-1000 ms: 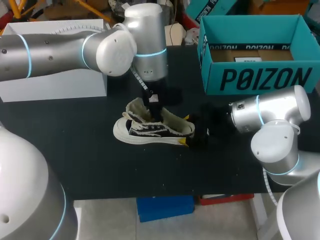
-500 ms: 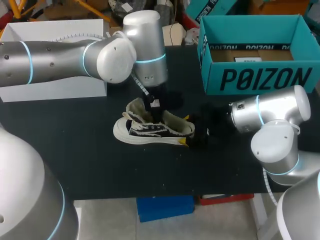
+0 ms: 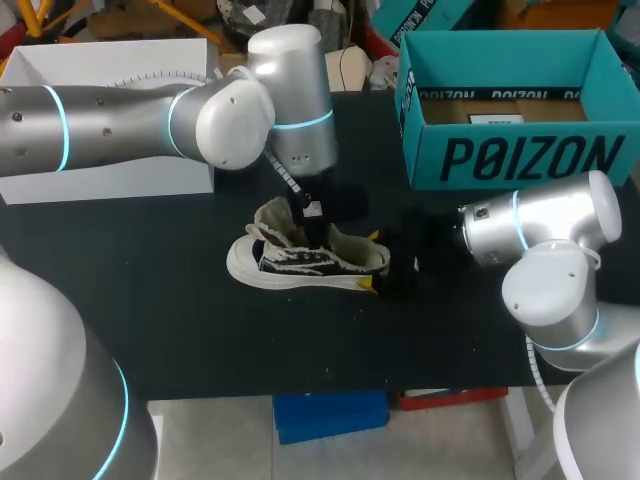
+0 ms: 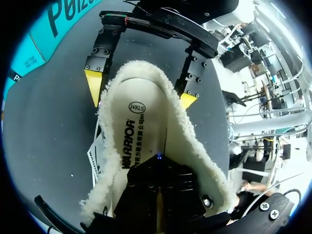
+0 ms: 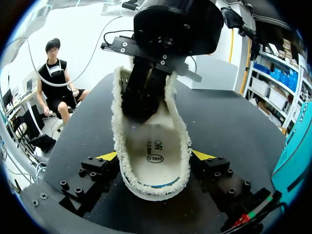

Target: Take the shoe out of the shoebox, open the shoe tongue, remove and reinsert the insole, then place the shoe into the shoebox

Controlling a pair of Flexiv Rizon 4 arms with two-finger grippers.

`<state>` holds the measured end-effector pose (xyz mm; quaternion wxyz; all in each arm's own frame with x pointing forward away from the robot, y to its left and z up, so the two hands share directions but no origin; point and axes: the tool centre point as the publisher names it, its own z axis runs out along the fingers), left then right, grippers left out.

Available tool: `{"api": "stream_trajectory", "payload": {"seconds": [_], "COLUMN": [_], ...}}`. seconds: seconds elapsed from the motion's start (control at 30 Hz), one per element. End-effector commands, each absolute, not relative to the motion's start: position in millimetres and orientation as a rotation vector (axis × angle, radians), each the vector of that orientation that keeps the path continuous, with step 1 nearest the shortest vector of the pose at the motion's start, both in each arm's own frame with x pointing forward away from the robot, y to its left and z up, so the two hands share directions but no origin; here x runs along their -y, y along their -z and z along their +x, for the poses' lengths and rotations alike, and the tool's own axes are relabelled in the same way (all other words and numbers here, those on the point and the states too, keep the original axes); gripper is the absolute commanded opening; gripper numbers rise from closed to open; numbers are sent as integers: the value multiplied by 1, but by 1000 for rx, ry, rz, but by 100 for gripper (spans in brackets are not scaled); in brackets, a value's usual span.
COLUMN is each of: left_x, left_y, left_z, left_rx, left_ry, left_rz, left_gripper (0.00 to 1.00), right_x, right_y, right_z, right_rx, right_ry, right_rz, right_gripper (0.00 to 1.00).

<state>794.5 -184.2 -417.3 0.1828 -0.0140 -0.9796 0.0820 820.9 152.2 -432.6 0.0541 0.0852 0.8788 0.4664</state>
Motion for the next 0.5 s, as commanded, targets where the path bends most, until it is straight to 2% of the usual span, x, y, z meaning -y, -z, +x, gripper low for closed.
{"api": "stream_trajectory", "payload": {"seconds": [0.03,0.1,0.17,0.23,0.37,0.5], "left_x": [188,188,187,187,186,183], "left_y": [427,425,423,422,423,426], "left_z": [792,793,795,795,796,799], "left_rx": [2775,2781,2787,2794,2835,2880], "left_ry": [-261,-265,-277,-281,-253,-234], "left_rz": [-32,-33,-34,-40,-51,-40], "left_gripper": [33,31,40,41,38,30], "right_x": [-153,-153,-153,-153,-153,-153], "right_y": [433,433,433,433,433,433], "right_z": [822,822,822,822,822,822], "right_rx": [-2672,-2672,-2672,-2672,-2672,-2672], "right_ry": [-1413,-1413,-1413,-1413,-1413,-1413], "right_rz": [262,262,262,262,262,262], "right_gripper": [0,0,0,0,0,0]}}
